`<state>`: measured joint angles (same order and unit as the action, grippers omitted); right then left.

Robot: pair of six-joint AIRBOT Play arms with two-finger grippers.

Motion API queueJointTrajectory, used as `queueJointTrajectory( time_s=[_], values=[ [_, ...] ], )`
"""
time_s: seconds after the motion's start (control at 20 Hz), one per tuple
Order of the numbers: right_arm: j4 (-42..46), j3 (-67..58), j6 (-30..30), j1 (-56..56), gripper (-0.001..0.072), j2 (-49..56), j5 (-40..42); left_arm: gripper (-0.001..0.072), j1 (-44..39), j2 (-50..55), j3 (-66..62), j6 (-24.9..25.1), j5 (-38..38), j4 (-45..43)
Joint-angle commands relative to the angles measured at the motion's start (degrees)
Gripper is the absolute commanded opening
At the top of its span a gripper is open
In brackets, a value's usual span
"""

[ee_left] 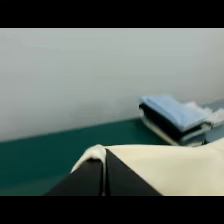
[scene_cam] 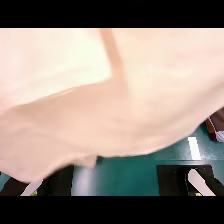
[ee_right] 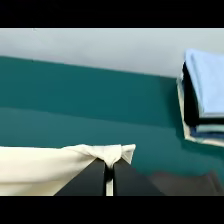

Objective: Fold the shirts.

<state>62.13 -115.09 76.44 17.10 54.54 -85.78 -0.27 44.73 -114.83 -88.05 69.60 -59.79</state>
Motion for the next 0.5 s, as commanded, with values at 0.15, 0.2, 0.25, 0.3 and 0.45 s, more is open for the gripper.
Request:
queueJointTrajectory(
  time_s=[0.15, 0.2, 0.25, 0.3, 0.45],
  values=[
    [1.99, 15.1, -0.85, -7.58, 0.0016, 13.9, -2.71, 0.002, 0.04, 10.84, 26.4, 3.82, 5.92, -5.73],
    [2.6, 16.96, -0.79, -9.42, 0.0016, 17.73, -2.73, 0.002, 0.02, 14.21, 29.81, 4.76, 4.26, -6.16],
    [2.47, 18.51, -0.74, -10.91, 0.0016, 21.33, -2.43, 0.002, 0.04, 17.73, 32.24, 5.75, 2.45, -6.27],
    [2.51, 19.93, -0.31, -12.41, 0.0016, 25.29, -1.38, 0.002, 0.04, 21.92, 33.94, 7.28, 0.24, -6.67],
    [2.47, 20.87, 0.09, -15.82, 0.0016, 35.63, 5.57, 0.002, 0.2, 34.71, 34.51, 10.73, -8.98, -7.52]
  ],
)
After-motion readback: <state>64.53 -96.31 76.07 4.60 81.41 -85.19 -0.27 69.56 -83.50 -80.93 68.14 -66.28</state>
